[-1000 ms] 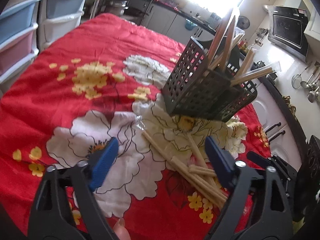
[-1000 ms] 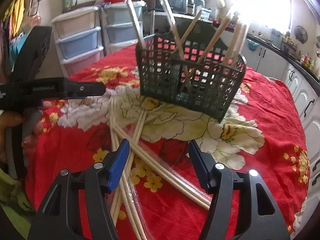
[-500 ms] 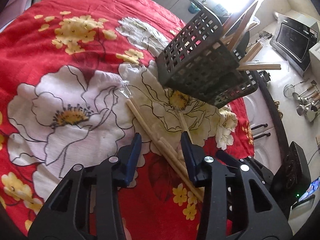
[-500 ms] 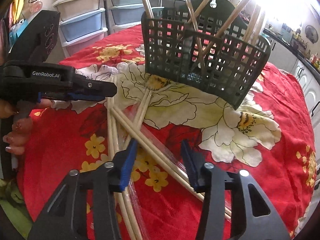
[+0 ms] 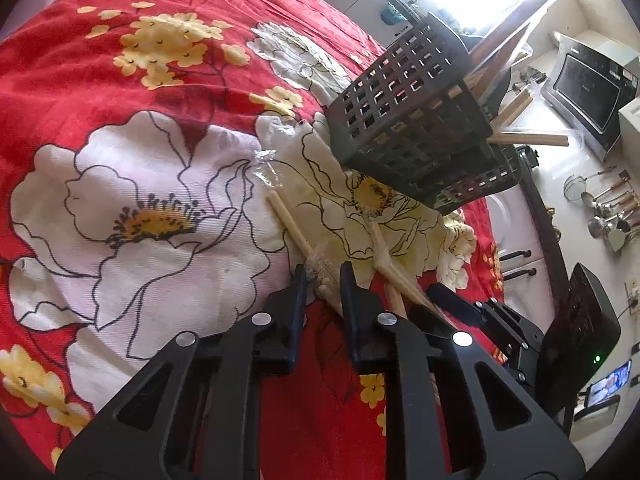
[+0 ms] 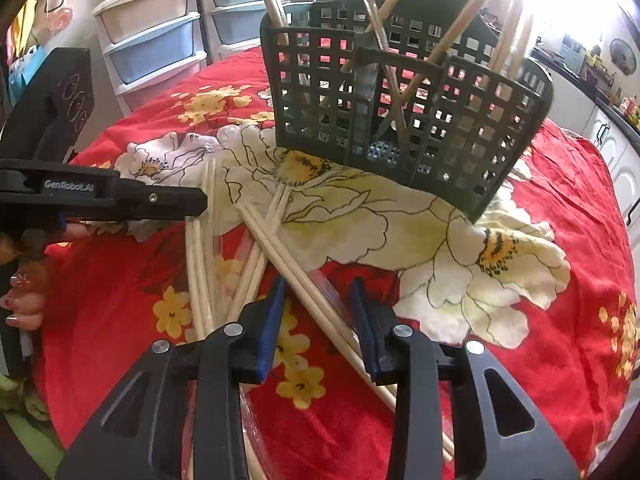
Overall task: Organize utensils
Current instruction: 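Close the left tool on a chopstick while the right tool grasps another, then lift the chopsticks upright with both tools and carry them above the caddy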
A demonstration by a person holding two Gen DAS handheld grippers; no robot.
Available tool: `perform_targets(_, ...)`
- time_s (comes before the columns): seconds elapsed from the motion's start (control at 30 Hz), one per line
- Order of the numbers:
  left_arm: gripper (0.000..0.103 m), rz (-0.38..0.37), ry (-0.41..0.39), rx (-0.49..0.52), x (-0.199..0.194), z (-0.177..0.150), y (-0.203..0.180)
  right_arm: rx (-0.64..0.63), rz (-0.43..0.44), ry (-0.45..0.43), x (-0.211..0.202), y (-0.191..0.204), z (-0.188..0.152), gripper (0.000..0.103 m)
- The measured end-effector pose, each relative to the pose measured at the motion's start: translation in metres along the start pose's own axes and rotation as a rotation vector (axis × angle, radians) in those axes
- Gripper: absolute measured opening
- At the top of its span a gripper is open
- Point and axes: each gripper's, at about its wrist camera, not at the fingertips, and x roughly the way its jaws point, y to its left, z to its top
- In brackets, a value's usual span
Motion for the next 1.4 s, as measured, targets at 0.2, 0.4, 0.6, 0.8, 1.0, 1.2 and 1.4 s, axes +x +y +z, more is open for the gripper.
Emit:
perform_targets(0.2,0.005,-0.016,-0.002,-0.019,-0.003,0.0,0.006,-0.045,0.006,0.023,0.011,0.007,0.016,0.032)
perform_targets(0.4,0.004,-0.042,-0.011,-0.027,-0.005,0.001,0.009,-0.086,0.008,0.05,0.022,0.014,0.028,0.029)
perform_targets(0.6,0.004,-0.063,-0.034,-0.026,-0.013,0.001,0.011,-0.105,0.011,0.025,0.018,0.017,0.035,0.011)
perform_targets(0.8,0.004,-0.074,-0.078,-0.011,-0.026,0.004,0.007,-0.086,0.004,-0.025,0.004,0.013,0.039,0.006)
perform_targets(1.0,0.003,-0.077,-0.131,0.004,-0.042,0.008,0.0,-0.051,-0.003,-0.11,-0.021,0.003,0.041,0.006)
perform_targets(1.2,0.003,-0.095,-0.172,0.026,-0.055,0.013,-0.012,-0.002,0.006,-0.212,-0.049,-0.005,0.043,0.006)
perform_targets(1.4,0.003,-0.127,-0.208,0.068,-0.066,0.02,-0.035,0.039,0.008,-0.304,-0.078,-0.012,0.045,0.006)
